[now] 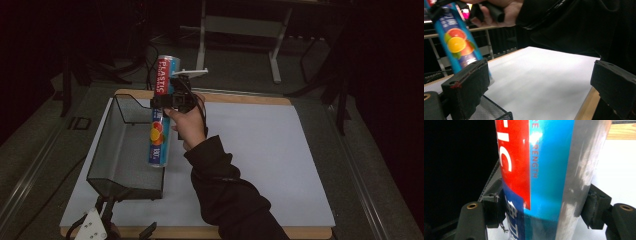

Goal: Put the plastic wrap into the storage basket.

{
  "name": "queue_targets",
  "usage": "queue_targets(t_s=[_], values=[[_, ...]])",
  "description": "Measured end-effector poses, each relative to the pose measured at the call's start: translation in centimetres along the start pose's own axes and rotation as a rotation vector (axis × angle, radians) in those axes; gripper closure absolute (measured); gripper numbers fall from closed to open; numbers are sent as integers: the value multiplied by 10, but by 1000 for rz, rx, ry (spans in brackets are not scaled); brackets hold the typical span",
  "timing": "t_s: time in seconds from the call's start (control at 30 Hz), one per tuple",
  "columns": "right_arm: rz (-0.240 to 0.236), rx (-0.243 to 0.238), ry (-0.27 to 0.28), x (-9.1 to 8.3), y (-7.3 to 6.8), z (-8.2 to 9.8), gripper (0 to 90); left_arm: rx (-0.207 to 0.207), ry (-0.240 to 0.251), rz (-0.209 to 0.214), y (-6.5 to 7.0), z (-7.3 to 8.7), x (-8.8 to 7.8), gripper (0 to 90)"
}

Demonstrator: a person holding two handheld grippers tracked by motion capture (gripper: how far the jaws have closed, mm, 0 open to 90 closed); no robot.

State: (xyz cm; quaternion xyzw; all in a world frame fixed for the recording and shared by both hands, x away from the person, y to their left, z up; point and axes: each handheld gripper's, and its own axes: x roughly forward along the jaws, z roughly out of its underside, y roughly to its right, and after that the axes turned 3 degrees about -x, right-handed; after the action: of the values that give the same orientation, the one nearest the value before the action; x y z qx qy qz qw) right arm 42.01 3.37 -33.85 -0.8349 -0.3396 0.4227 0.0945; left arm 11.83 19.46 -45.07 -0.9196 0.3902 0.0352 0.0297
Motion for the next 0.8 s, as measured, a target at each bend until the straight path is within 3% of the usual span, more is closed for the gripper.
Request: queue_targets(t_s=[0.17,0.33,0.47,0.63,0.8], values=[[26,-36,-41,22,-20,2,318,2,-3,4,0,0,-1,28],[68,-67,-93,41,-30,7,318,0,-1,4,-1,1,-2,28],[76,-89,-140,53,-31,12,318,-6,2,5,-2,1,-2,28],[76,-62,-221,66,-29,21,318,-4,3,8,-1,0,-2,28],[116,-81,-275,77,-25,28,318,-4,3,10,-1,0,-3,28]])
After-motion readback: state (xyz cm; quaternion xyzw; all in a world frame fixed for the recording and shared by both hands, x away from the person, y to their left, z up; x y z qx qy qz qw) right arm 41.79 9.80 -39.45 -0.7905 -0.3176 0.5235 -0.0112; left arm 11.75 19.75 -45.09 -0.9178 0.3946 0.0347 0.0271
